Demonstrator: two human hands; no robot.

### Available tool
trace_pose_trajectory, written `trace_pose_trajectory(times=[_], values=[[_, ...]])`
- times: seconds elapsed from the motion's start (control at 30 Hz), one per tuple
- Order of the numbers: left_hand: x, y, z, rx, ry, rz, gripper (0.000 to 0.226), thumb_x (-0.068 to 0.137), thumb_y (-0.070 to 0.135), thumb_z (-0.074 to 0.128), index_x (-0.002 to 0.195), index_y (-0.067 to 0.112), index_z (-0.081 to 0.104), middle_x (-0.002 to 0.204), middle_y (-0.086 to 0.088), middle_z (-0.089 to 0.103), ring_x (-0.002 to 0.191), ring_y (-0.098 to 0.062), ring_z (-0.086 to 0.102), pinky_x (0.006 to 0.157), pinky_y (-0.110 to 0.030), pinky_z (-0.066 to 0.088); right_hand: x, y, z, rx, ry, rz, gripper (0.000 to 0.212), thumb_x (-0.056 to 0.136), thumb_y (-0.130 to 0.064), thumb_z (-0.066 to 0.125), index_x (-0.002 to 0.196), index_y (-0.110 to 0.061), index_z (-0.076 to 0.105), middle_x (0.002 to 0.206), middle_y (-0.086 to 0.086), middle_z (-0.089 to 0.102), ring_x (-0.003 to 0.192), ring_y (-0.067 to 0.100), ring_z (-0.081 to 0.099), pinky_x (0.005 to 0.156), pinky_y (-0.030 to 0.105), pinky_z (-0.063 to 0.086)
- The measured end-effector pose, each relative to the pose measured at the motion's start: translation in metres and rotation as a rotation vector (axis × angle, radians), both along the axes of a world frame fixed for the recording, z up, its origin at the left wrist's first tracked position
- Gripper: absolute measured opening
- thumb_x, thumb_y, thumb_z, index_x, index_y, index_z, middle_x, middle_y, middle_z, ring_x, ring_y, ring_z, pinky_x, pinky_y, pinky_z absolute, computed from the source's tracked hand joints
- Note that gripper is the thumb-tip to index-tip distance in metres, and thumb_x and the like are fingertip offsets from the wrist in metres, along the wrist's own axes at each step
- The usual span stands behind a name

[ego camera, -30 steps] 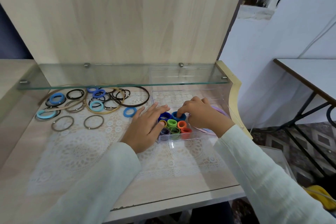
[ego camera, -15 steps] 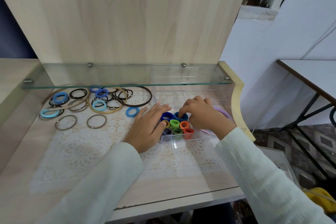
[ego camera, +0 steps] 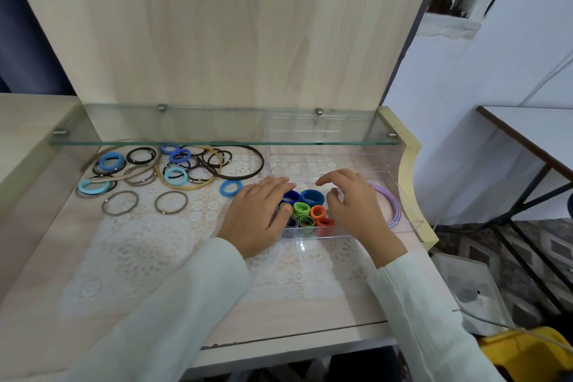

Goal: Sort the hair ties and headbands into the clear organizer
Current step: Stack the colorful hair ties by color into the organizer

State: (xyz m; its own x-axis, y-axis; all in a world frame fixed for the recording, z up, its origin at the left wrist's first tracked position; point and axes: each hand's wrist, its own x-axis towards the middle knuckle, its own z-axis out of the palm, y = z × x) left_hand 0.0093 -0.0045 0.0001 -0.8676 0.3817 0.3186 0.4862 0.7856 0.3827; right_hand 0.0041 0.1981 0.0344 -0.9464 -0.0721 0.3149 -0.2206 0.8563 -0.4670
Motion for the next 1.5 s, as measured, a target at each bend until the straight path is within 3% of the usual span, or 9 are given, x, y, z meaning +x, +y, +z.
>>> trace_pose_trajectory(times=[0.1,0.2,0.43,0.7,0.97,1.2,1.37,1.5], values=[[-0.001,-0.001,0.002,0.031,-0.029,-0.015,0.055,0.096,0.042,0.019,0.144,0.031,0.042,0.150,0.013,0.042,0.144,-0.007,0.027,0.113,-0.028,0.019,0.007,-0.008,-0.005,-0.057,0.130,-0.039,0.026,0.085,-0.012,0.049,0.098,-0.026,0.066,0.105,-0.008,0.063,0.097,0.018,0.054,0.083,0.044,0.046],[0.001,-0.008,0.005,0.051,0.002,0.017,0.051,0.098,0.039,0.020,0.141,0.031,0.045,0.143,0.013,0.050,0.135,-0.005,0.038,0.108,-0.027,0.024,0.013,-0.021,-0.007,-0.008,0.131,-0.064,0.023,0.086,-0.015,0.050,0.099,-0.026,0.066,0.106,-0.009,0.063,0.099,0.018,0.052,0.081,0.037,0.038],[0.017,-0.051,0.002,0.006,0.144,0.309,0.043,0.093,0.034,0.033,0.130,0.028,0.056,0.123,0.011,0.060,0.115,-0.012,0.053,0.096,-0.033,0.034,0.022,-0.078,-0.006,0.014,0.261,-0.024,0.026,0.082,-0.016,0.053,0.105,-0.022,0.064,0.104,-0.006,0.062,0.097,0.019,0.053,0.078,0.032,0.035],[0.026,-0.099,-0.006,-0.174,-0.003,0.566,0.063,0.087,0.043,0.020,0.138,0.024,0.050,0.145,-0.001,0.049,0.137,-0.020,0.040,0.114,-0.047,0.024,0.026,-0.138,-0.015,0.203,0.286,0.089,0.034,0.075,-0.011,0.057,0.107,-0.016,0.065,0.105,0.003,0.061,0.096,0.025,0.055,0.075,0.037,0.047],[0.023,-0.119,-0.006,-0.268,-0.025,0.620,0.066,0.084,0.044,0.022,0.136,0.020,0.056,0.145,-0.007,0.051,0.135,-0.027,0.045,0.110,-0.052,0.030,0.021,-0.174,-0.036,0.289,0.139,0.090,0.038,0.069,-0.017,0.064,0.106,-0.011,0.065,0.106,0.009,0.061,0.093,0.029,0.059,0.071,0.036,0.048],[0.016,-0.127,-0.006,-0.262,-0.041,0.614,0.067,0.084,0.042,0.022,0.136,0.017,0.056,0.143,-0.006,0.053,0.132,-0.025,0.048,0.108,-0.049,0.033,0.009,-0.177,-0.044,0.248,0.098,0.109,0.049,0.078,-0.032,0.035,0.114,-0.012,0.061,0.113,0.008,0.059,0.100,0.028,0.055,0.079,0.039,0.046],[0.007,-0.131,-0.008,-0.239,-0.051,0.582,0.067,0.086,0.043,0.020,0.143,0.022,0.046,0.149,0.002,0.047,0.139,-0.019,0.039,0.112,-0.047,0.026,0.008,-0.172,-0.048,0.211,0.087,0.167,0.049,0.082,-0.033,0.036,0.123,-0.014,0.056,0.123,0.005,0.056,0.111,0.025,0.052,0.090,0.038,0.043],[0.007,-0.131,-0.011,-0.219,-0.054,0.582,0.071,0.084,0.046,0.015,0.145,0.024,0.044,0.151,0.004,0.044,0.142,-0.018,0.035,0.114,-0.046,0.022,0.008,-0.173,-0.051,0.170,0.104,0.154,0.043,0.083,-0.028,0.048,0.123,-0.014,0.056,0.121,0.003,0.057,0.110,0.023,0.053,0.090,0.037,0.043]])
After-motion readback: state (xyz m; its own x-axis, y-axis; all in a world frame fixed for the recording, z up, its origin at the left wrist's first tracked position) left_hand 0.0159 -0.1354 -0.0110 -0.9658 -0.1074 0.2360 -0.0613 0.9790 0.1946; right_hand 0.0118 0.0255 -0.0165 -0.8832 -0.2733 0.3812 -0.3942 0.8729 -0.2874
